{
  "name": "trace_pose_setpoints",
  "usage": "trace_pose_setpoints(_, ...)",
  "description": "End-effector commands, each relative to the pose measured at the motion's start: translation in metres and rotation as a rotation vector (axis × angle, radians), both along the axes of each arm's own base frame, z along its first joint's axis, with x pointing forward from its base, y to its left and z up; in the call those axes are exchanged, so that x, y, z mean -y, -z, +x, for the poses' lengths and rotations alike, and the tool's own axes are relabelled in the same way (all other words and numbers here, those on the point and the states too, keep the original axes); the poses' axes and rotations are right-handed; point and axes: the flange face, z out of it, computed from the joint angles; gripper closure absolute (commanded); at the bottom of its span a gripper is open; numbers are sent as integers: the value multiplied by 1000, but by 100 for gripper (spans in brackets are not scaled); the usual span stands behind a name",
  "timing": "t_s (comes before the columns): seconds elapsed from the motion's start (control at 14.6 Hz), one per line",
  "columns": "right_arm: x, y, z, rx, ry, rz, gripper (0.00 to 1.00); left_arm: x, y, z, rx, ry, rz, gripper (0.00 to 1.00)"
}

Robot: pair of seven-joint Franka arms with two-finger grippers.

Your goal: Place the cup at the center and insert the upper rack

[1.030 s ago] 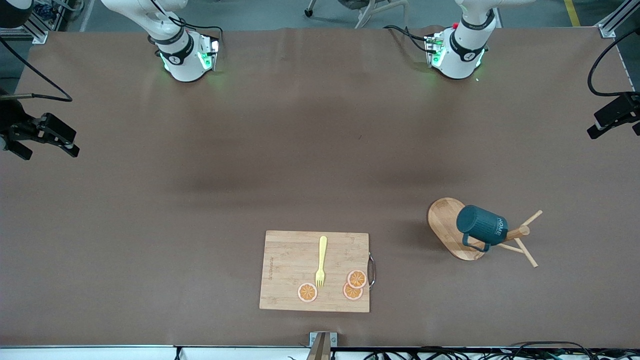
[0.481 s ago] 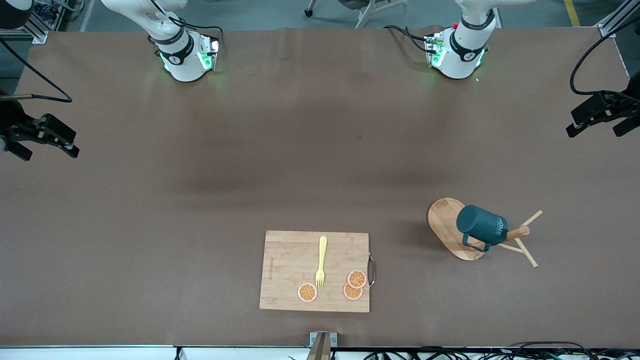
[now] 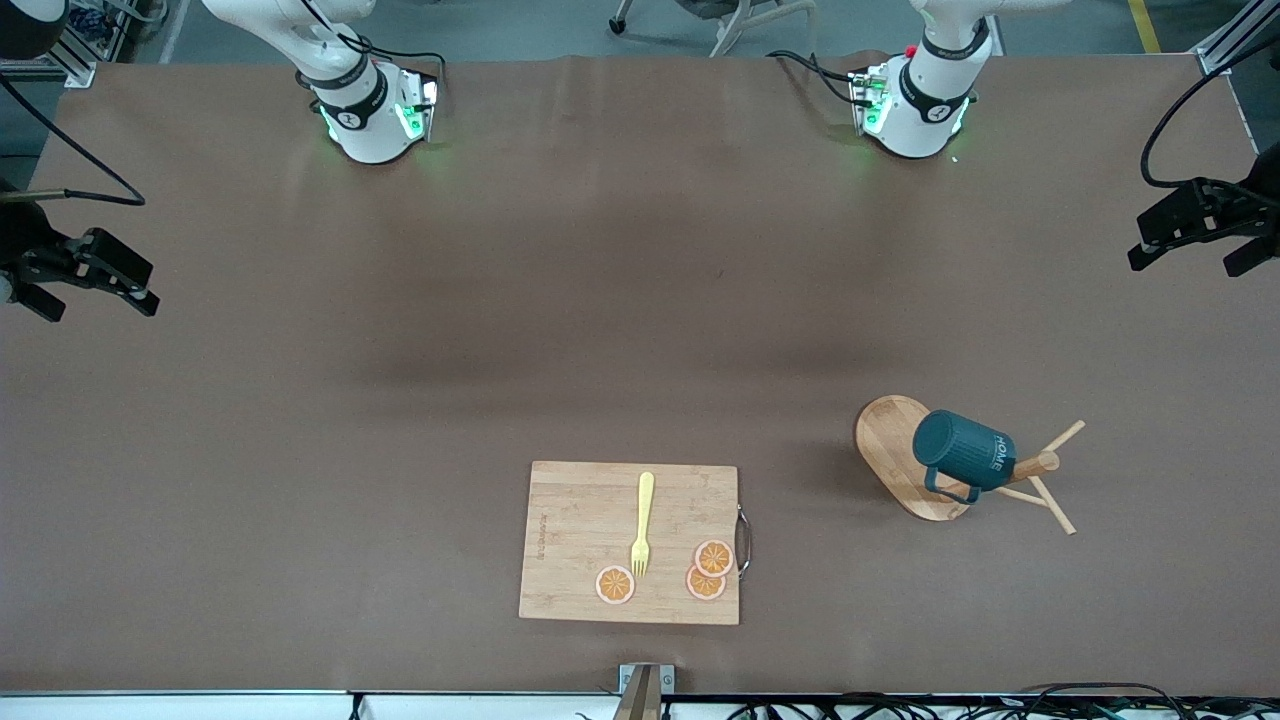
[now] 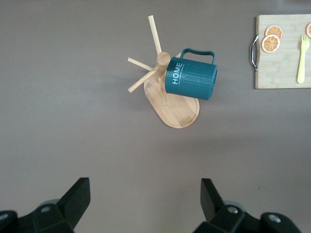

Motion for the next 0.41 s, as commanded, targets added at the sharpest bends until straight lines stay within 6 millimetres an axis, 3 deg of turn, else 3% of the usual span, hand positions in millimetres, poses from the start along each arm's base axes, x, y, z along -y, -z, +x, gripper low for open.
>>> trace_pose_setpoints(0.0,4,4,-2,-10,0,-16,0,-1,-3,-1,-5,19,19,0)
trace_pose_setpoints(0.34,33,12,-5,-31,50,-12,0,-2,-2,-1,-8,19,19,0)
